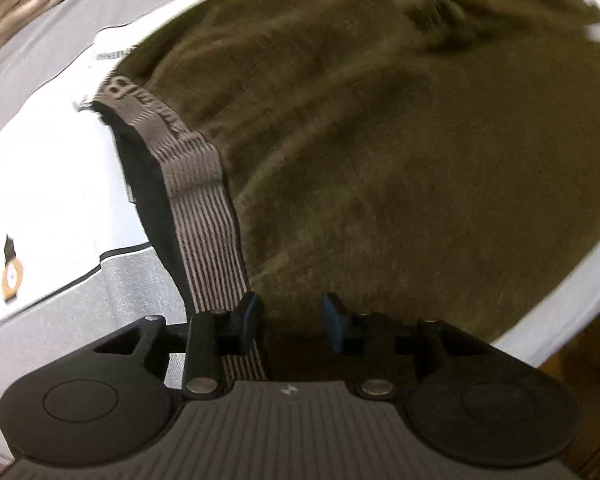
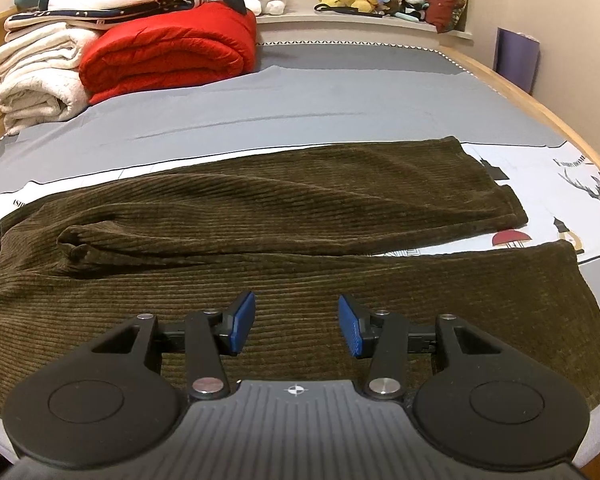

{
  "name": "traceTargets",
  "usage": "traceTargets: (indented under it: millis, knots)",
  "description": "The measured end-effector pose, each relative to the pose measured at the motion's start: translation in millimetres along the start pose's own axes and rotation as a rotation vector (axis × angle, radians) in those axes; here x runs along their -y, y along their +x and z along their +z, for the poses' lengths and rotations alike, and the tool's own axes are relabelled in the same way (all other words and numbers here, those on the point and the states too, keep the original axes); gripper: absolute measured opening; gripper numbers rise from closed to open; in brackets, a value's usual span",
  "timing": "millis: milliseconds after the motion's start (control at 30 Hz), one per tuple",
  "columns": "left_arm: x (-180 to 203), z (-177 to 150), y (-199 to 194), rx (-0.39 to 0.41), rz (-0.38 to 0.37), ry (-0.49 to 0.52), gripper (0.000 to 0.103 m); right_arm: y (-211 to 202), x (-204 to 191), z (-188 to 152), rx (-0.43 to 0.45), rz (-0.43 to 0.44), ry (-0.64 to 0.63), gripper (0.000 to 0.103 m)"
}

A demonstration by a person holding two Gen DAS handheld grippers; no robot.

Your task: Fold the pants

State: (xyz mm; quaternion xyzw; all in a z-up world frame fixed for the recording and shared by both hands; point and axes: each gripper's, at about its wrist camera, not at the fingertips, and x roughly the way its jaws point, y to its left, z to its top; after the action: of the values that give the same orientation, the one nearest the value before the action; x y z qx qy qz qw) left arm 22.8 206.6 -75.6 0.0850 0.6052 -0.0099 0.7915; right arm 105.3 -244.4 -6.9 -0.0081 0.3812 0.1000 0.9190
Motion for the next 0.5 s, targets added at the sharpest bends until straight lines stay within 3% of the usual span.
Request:
traceTargets:
  millis: [133,300,433,500]
  knots:
    - [-15,17,-25,0.121,-0.092,-0.148,0.049,-1,0,2,0.008,0.007,0.0,0.049]
    - [-32,37,-45,0.226,-0.121,-0.301,0.046,-2,-1,5,0.025,0.005,0.007,0.049]
    - [-48,51,-52,0.3,-0.133,-0.404,0.018,-4,0,11,0.059,-0.004,0.031,0.049]
    - [-51,55,-60,0.324,-0.12,-0.444,0.01,-5,2,14,0.078,0.001,0.049,0.048]
